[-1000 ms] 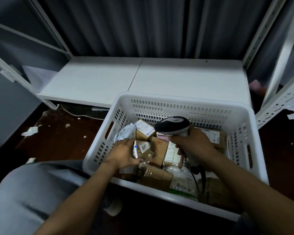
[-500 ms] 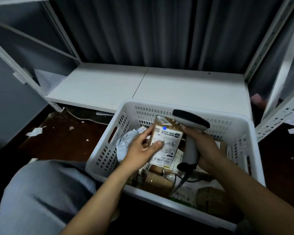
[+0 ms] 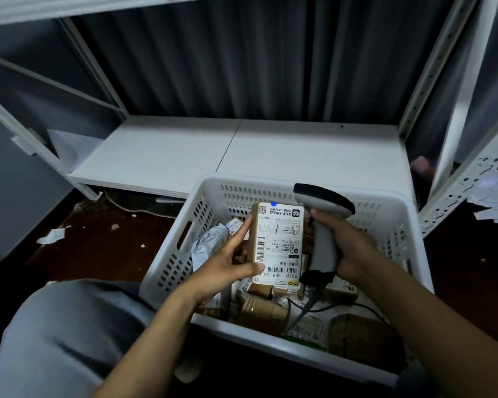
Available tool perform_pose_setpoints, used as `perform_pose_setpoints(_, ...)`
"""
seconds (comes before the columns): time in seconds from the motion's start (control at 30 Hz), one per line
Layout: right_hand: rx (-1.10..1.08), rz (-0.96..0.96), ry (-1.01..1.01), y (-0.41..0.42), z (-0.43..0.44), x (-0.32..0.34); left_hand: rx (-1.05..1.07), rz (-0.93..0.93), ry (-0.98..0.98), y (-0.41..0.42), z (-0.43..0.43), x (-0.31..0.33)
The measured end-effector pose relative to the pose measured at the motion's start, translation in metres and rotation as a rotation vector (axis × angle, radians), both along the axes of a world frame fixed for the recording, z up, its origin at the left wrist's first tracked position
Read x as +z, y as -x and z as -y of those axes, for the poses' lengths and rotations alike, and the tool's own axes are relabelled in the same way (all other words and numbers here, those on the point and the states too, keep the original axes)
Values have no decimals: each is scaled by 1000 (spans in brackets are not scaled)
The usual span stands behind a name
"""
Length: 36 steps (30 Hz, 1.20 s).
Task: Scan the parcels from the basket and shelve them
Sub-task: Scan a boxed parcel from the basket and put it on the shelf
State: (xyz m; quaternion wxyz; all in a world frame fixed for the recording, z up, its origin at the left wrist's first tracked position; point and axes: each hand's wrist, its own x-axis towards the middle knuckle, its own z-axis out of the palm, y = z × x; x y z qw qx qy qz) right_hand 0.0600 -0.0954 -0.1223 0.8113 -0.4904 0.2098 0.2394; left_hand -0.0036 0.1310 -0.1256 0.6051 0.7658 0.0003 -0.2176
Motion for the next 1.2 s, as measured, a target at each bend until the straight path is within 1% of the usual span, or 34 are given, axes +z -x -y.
perform_pose_setpoints(0.07,15,12,42,2,1,2,32,-10,-10,0,2,2)
perform_pose_setpoints(0.13,42,75,107,3,2,4,104,-4,-34,0,5,7)
perform_pose_setpoints(0.27,71,328,398,3,7,11,309,41,-76,-6,1,12)
perform_pose_setpoints(0.33,108,412,519,6,9,18,404,68,-76,-13,-7,10)
perform_pose_setpoints(0.4,159,479,594,9,11,23,464,103,-110,-20,-16,7)
perform_pose_setpoints(0.5,255,550,683,14,11,33,559,155,-134,-28,-25,5)
perform_pose_setpoints(0.57,320,561,693,17,11,39,622,182,-148,-33,-29,2)
perform_pose_setpoints(0.67,367,556,677,19,11,45,696,232,-228,-39,-32,-1)
perform_pose_setpoints(0.87,371,596,763,18,20,58,635,308,-362,-42,-29,-6)
perform_pose_setpoints(1.07,392,590,825,17,25,58,591,345,-380,-45,-22,-8)
perform_pose_setpoints(1.2,373,584,827,15,26,58,564,375,-377,-45,-16,-2)
